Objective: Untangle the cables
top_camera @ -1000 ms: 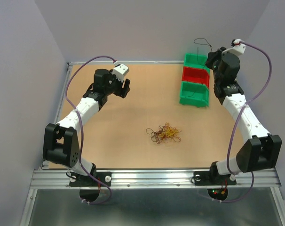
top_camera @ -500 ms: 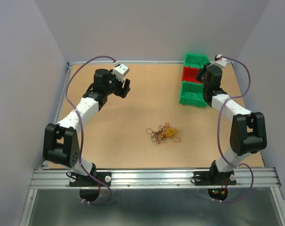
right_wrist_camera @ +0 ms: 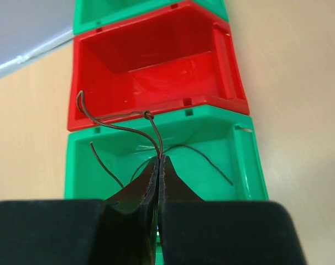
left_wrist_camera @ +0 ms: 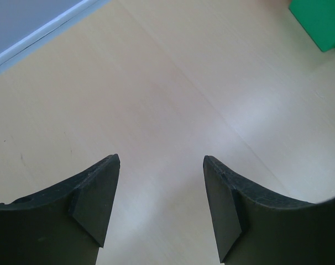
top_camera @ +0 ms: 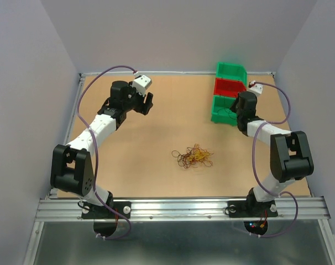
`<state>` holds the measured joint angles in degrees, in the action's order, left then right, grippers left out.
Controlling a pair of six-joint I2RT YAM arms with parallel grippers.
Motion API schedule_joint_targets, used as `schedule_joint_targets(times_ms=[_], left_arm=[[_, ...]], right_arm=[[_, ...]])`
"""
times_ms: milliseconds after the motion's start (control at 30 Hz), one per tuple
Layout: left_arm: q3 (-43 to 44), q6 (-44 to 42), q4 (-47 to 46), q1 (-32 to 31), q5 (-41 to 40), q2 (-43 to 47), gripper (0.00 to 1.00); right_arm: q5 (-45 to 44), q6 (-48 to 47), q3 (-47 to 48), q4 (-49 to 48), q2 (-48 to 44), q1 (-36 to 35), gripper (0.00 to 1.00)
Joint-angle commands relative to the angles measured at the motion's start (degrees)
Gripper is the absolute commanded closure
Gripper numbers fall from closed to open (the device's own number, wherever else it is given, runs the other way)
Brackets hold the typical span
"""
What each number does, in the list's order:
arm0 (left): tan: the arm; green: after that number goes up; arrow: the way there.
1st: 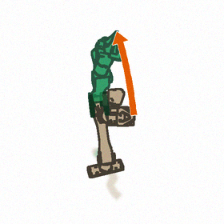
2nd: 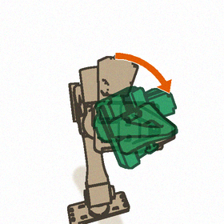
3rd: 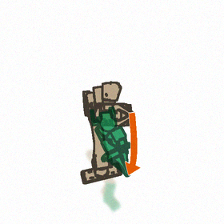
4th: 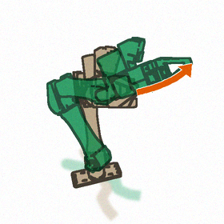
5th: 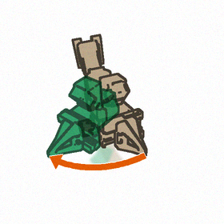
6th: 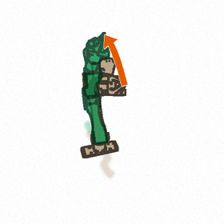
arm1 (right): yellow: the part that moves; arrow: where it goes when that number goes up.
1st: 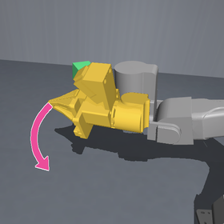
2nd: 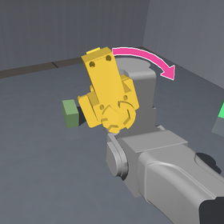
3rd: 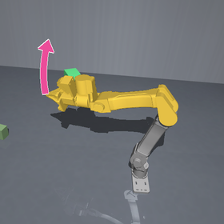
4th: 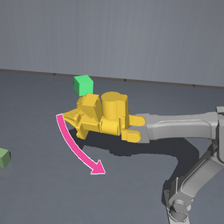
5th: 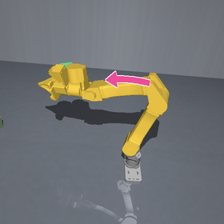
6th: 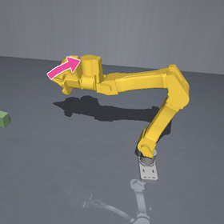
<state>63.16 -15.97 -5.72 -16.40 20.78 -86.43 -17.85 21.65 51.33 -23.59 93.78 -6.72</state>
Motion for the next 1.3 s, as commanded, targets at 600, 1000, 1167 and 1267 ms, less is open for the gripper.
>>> schedule_joint_targets(times_ms=[600, 1000, 1167, 1267], left_arm=[[1.7, -0.2, -1.9, 0.1, 0.8, 1.7, 0.27], [2.0, -0.2, -1.8, 0.1, 0.9, 1.4, 0.27], [2.0, -0.2, -1.8, 0.1, 0.8, 1.3, 0.27], [2.1, -0.2, -1.8, 0.1, 0.7, 1.2, 0.27]], right_arm=[[7.9, -4.7, 13.3, 15.6, 14.8, 0.4, 0.99], [14.9, -6.5, 19.9, 22.1, 21.1, -0.1, 0.99], [22.9, -10.8, 22.0, 25.0, 21.5, -5.5, 0.99], [25.3, -14.9, 22.2, 25.8, 20.0, -9.2, 0.99]])
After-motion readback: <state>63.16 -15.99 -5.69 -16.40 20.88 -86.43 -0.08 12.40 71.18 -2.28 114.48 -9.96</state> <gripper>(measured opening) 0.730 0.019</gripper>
